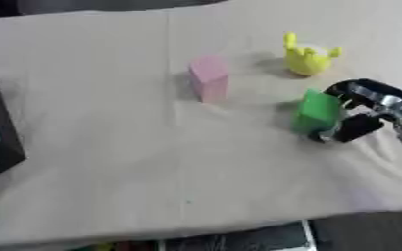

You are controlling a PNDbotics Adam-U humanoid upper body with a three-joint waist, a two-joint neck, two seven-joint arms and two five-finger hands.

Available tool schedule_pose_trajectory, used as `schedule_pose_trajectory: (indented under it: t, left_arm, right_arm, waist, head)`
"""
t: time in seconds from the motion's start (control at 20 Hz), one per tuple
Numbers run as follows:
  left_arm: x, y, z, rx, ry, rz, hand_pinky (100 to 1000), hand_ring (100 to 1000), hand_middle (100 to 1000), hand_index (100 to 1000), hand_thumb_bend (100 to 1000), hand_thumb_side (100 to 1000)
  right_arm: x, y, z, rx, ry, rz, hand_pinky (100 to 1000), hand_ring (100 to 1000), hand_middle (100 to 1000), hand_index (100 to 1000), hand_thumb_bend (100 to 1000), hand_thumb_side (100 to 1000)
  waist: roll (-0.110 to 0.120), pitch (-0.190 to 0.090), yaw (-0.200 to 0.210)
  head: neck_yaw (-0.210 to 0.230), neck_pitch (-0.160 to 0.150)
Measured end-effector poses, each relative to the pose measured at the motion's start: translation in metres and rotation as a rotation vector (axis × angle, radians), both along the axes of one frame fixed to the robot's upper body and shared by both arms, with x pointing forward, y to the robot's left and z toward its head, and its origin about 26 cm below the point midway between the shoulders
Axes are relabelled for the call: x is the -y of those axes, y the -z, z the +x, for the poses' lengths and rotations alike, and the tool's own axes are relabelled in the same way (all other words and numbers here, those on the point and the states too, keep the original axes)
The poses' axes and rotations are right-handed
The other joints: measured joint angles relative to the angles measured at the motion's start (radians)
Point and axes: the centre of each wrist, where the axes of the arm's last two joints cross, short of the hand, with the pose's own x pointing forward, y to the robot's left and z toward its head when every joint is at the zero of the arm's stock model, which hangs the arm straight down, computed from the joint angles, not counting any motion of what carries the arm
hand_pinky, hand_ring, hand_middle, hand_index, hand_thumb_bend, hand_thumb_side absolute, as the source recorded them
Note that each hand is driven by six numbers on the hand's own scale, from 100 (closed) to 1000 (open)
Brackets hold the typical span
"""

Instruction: Pick up the objects with one hand, pass them to the other hand, and then place them into the box on the other side of the table.

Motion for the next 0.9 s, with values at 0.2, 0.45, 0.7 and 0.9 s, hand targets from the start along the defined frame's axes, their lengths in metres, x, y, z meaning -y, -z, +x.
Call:
schedule_pose_trajectory:
  t: [0.2,0.45,0.7,0.9]
  left_arm:
    - [0.0,0.0,0.0,0.0,0.0,0.0,884,757,825,854,701,687]
    - [0.0,0.0,0.0,0.0,0.0,0.0,884,757,826,854,701,686]
    - [0.0,0.0,0.0,0.001,0.0,0.0,883,757,824,852,701,685]
    - [0.002,-0.003,-0.001,0.009,0.006,0.008,882,758,820,851,699,684]
  right_arm:
    - [-0.005,-0.007,-0.004,0.013,-0.018,0.04,836,757,644,722,461,104]
    - [-0.009,-0.017,-0.007,0.026,-0.042,0.088,837,742,630,705,451,100]
    - [-0.011,-0.031,-0.01,0.052,-0.064,0.128,834,727,613,666,445,100]
    - [-0.015,-0.043,-0.011,0.083,-0.082,0.164,837,719,607,661,449,100]
  waist:
    - [0.0,0.0,-0.001]
    - [0.0,0.0,-0.002]
    - [0.0,0.0,-0.006]
    - [0.0,0.0,-0.006]
  head:
    - [0.004,0.0]
    - [0.008,0.0]
    - [0.01,0.0]
    - [0.014,-0.001]
